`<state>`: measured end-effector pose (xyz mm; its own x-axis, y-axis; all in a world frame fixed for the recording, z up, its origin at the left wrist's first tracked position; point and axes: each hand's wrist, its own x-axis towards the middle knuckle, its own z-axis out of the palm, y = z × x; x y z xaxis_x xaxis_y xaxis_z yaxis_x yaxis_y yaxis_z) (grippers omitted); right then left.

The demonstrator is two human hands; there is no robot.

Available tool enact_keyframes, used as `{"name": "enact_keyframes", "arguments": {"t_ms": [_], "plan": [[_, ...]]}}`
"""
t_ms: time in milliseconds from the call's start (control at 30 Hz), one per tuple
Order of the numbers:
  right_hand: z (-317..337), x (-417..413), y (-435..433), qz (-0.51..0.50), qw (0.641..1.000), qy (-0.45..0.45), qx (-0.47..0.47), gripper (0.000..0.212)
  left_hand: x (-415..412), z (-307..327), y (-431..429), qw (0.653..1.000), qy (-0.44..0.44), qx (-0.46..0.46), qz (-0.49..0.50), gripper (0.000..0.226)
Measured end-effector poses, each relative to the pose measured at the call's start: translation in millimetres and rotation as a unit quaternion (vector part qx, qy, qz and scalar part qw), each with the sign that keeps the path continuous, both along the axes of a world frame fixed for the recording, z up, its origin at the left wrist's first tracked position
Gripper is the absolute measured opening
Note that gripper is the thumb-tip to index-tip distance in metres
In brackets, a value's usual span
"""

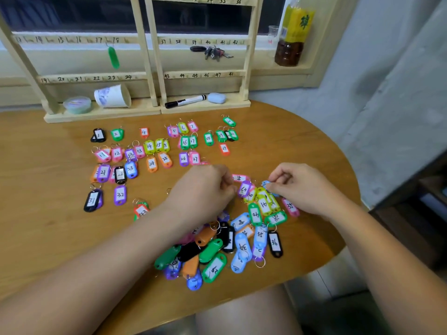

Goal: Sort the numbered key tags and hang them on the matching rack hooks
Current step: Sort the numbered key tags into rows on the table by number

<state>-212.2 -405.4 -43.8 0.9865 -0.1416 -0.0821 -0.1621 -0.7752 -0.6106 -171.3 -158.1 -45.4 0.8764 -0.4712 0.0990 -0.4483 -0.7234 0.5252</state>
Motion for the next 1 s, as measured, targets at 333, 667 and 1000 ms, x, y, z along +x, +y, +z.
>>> {"name": "enact_keyframes", "arguments": {"t_ms": [333, 667, 1000], "plan": [[-5.3, -5.2, 0.8, -0.024, 0.999, -0.001, 0.042, 0.017, 3.7, -4.5, -39.5, 0.994, 0.016, 0.097, 0.045, 0.04], [-5.1, -7.3, -4.7, -0.048, 0.988, -0.03, 0.145, 0.014, 2.4, -0.8, -28.7, 0.998, 0.026, 0.066, 0.0, 0.022], [13.4, 21.3, 23.8, -0.003, 0.918, -0.05, 0.393, 0.018, -4.1, 23.2, 29.0, 0.995, 0.034, -0.095, -0.016, 0.015]]}}
